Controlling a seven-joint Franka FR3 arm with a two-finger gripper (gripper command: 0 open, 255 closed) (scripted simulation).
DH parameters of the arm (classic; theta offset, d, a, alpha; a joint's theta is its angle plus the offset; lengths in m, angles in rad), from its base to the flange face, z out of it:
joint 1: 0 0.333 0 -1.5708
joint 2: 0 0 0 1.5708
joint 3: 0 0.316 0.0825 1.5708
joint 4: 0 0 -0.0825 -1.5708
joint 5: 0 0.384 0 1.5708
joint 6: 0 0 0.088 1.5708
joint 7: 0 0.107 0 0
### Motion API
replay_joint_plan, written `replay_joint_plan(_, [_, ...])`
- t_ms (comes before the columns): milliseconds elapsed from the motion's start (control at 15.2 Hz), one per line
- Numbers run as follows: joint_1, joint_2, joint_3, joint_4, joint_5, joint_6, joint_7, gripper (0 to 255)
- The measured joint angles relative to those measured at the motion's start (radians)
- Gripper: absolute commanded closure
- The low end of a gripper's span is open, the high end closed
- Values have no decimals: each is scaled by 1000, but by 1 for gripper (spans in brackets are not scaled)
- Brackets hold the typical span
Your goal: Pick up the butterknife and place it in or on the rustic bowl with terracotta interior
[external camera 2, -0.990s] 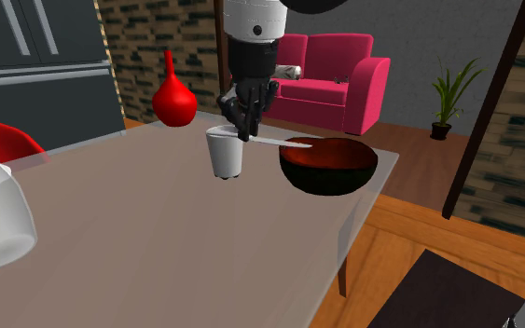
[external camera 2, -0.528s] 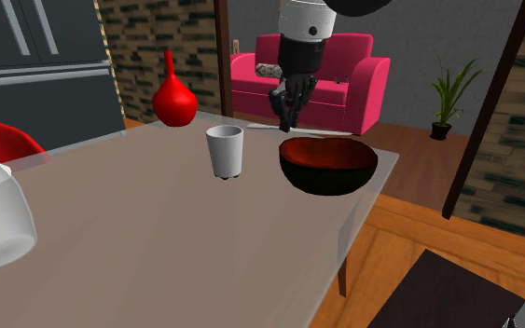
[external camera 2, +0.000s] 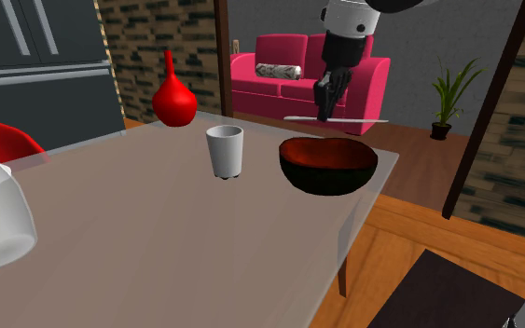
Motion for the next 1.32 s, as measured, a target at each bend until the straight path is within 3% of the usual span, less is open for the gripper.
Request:
replay_joint_plan(990, [0, 2, 0, -183, -2, 185, 2, 255])
replay_joint_plan(1320, [0, 0, 1, -194, -3, 205, 5, 255])
